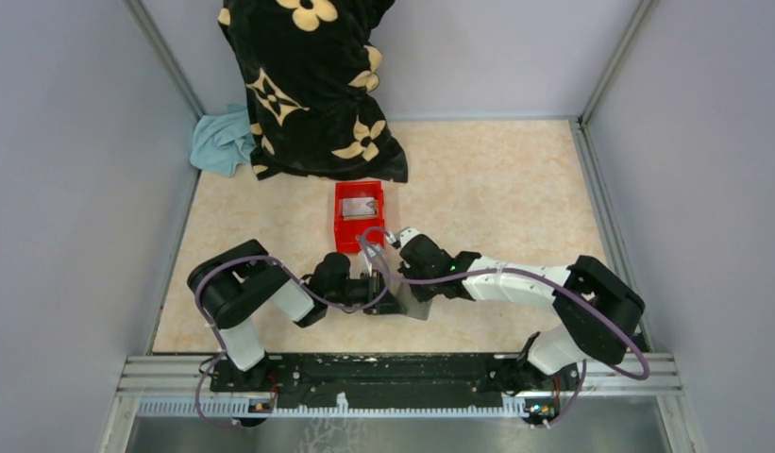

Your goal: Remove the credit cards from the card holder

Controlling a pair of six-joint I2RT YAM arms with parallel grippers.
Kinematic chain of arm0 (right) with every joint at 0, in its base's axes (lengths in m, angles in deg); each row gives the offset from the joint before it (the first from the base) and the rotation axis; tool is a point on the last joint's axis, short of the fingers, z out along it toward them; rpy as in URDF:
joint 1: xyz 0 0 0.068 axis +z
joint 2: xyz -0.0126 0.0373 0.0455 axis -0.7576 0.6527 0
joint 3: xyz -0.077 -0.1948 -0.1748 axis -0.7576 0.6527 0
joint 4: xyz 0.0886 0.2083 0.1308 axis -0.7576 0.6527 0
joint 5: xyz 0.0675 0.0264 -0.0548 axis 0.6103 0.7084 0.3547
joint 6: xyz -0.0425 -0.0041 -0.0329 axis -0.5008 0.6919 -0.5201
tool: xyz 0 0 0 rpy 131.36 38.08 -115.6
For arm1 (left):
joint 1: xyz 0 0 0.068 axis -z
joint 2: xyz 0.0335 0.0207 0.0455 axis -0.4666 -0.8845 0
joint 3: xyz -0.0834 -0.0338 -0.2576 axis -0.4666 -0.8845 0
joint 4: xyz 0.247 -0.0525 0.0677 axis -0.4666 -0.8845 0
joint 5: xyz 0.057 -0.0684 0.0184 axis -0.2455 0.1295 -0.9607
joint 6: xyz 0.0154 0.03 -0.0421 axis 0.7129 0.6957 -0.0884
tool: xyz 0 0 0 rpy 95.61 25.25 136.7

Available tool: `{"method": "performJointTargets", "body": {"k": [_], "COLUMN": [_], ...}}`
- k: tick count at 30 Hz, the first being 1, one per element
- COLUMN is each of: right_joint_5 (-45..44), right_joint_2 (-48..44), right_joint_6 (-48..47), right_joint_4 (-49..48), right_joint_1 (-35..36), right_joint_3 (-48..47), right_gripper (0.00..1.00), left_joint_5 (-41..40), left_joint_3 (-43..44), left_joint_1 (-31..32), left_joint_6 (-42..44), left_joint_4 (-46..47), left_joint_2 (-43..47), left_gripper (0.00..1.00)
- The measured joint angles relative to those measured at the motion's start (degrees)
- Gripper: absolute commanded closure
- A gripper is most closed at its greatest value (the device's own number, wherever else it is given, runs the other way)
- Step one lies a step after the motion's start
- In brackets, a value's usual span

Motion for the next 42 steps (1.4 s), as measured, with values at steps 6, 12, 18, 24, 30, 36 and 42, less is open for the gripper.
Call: {"method": "performJointTargets", "body": {"k": [6,12,18,24,30,36,42], "right_joint_5": [12.3,21.2,29.6,31.4,20.3,10.4,5.5], "right_joint_2": [-4.7,-9.7,-13.7,-14.9,-13.0,-7.1,-2.7], "right_joint_6": [3.7,6.2,9.6,9.2,3.6,-0.4,-1.5], "right_joint_4": [-5.5,-6.8,-12.2,-11.9,-2.5,1.9,4.9], "right_joint_1": [-4.5,-9.5,-13.8,-14.7,-9.0,-2.6,0.3], "right_joint_3": [5.5,9.5,14.3,14.3,6.3,0.7,0.6], "right_gripper": [1.0,1.0,1.0,0.82,0.59,0.57,0.57], "left_joint_5": [0.0,0.8,1.6,1.8,2.7,2.9,2.8], "left_joint_3": [-0.2,-0.2,-0.2,-0.2,-0.2,-0.2,-0.3], "left_joint_1": [0.0,-0.1,-0.4,-0.7,-1.4,-2.5,-2.6], "left_joint_6": [-0.3,-1.5,-2.4,-3.2,-3.6,-3.6,-3.6], "left_joint_4": [1.2,3.4,4.9,5.9,6.4,6.4,6.4], "left_joint_2": [-0.2,-1.7,-2.8,-3.8,-4.3,-4.2,-4.2], "left_gripper": [0.85,0.85,0.85,0.85,0.85,0.85,0.85]}}
